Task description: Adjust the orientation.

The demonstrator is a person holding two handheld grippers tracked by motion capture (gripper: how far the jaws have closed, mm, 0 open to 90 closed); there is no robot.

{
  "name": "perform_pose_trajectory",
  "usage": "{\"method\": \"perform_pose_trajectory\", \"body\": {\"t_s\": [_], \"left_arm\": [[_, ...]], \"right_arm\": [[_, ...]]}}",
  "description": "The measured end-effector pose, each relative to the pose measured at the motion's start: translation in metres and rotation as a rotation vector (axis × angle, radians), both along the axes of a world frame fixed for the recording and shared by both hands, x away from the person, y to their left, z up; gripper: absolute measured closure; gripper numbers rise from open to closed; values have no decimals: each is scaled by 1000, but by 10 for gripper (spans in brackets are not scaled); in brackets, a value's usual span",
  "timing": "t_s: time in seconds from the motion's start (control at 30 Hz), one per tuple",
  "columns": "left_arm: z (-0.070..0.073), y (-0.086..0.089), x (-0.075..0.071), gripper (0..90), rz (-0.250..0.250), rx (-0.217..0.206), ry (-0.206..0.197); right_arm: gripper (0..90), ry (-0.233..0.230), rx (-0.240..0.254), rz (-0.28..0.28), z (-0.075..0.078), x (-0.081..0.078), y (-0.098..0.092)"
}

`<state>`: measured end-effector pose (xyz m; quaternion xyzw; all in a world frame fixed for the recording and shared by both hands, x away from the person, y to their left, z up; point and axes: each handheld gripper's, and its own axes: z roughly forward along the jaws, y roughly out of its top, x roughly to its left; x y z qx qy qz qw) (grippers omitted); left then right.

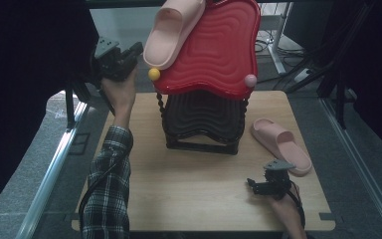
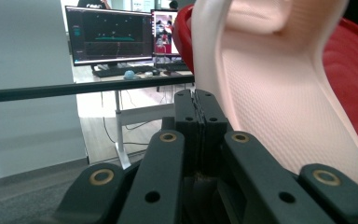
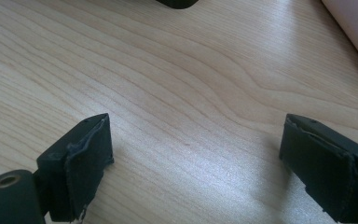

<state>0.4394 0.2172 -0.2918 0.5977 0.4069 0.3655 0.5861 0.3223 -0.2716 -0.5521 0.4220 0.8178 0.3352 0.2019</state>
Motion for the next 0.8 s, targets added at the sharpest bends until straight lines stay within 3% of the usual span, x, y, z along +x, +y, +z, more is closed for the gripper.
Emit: {"method": "perform_pose_trajectory", "body": {"t_s": [0.23,0.37,0.5,0.67,0.8], "left_arm": [[-18,2,-17,887,-22,64,-9],[-24,2,-20,891,-39,47,-16],[-21,-2,-20,894,-28,62,-15],[-14,-6,-18,894,-33,27,-20],[-14,-7,-18,894,-32,53,-12]], "right_arm": [[94,0,0,0,0,0,0],[94,0,0,0,0,0,0],[94,0,0,0,0,0,0],[94,0,0,0,0,0,0],[94,-1,0,0,0,0,0]]}}
